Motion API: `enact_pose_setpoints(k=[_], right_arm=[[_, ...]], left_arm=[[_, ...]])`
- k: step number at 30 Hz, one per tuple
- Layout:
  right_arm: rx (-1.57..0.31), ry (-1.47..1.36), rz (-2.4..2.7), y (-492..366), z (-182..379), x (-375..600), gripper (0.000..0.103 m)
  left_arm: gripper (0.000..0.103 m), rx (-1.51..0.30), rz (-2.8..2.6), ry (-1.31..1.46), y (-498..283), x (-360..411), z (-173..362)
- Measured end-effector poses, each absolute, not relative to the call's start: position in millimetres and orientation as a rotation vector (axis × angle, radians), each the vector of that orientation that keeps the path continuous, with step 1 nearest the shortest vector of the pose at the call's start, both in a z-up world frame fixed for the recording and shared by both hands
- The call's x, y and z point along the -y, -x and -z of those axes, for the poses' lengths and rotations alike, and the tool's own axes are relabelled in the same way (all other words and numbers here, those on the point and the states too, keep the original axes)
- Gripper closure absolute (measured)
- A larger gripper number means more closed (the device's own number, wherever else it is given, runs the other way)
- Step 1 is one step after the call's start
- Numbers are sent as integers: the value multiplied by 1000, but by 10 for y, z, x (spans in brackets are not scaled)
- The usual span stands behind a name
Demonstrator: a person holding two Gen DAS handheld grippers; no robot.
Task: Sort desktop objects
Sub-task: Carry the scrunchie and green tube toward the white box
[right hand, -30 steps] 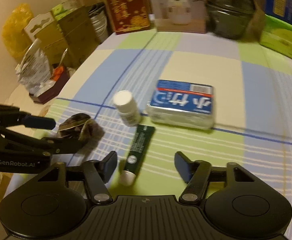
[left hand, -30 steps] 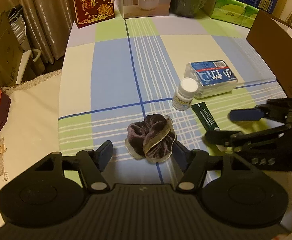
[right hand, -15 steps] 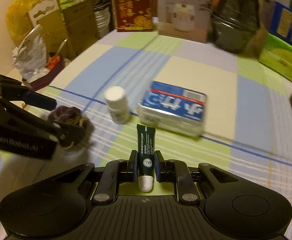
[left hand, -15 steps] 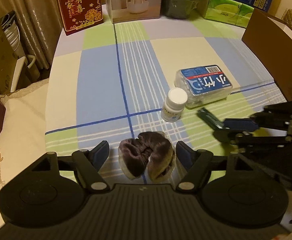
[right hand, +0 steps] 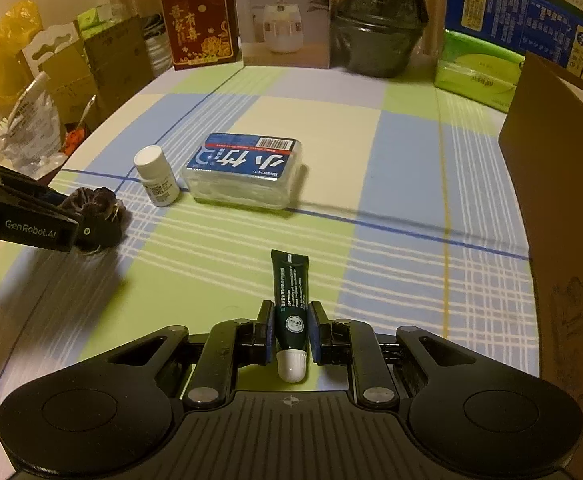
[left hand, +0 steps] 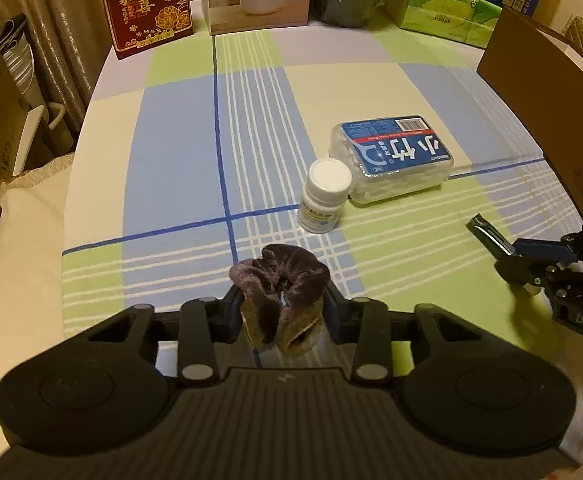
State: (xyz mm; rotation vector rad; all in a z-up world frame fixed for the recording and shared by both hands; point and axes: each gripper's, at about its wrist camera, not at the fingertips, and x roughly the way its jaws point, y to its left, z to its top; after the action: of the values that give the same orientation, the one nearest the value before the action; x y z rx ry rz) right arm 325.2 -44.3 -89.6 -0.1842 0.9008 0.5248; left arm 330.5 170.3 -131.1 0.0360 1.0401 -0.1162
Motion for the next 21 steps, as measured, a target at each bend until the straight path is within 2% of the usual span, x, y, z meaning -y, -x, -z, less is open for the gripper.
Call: enact_pose_setpoints(k=[1, 2, 6, 9, 11, 21], right_arm=[[-899, 183, -527, -3261, 897, 439, 71], [-895, 189, -522, -3274, 902, 431, 69], [-878, 214, -521, -3294, 924, 401, 69], [-873, 223, -530, -3286, 931, 396, 77], [-877, 231, -542, -3262, 922, 391, 88], [-923, 237, -574, -3072, 881, 454, 89]], left_arm=[[71, -1042, 114, -40, -3295, -1693, 1303], [71, -1043, 113, -44, -3282, -1680, 1294], [73, -1053, 114, -36, -3205, -1634, 1267], [74, -1059, 112, -38, -3120, -1581, 1263], [74, -1062, 116, -36, -3063, -1544, 1257], [75, -1055, 110, -26, -2825, -1395, 1199]])
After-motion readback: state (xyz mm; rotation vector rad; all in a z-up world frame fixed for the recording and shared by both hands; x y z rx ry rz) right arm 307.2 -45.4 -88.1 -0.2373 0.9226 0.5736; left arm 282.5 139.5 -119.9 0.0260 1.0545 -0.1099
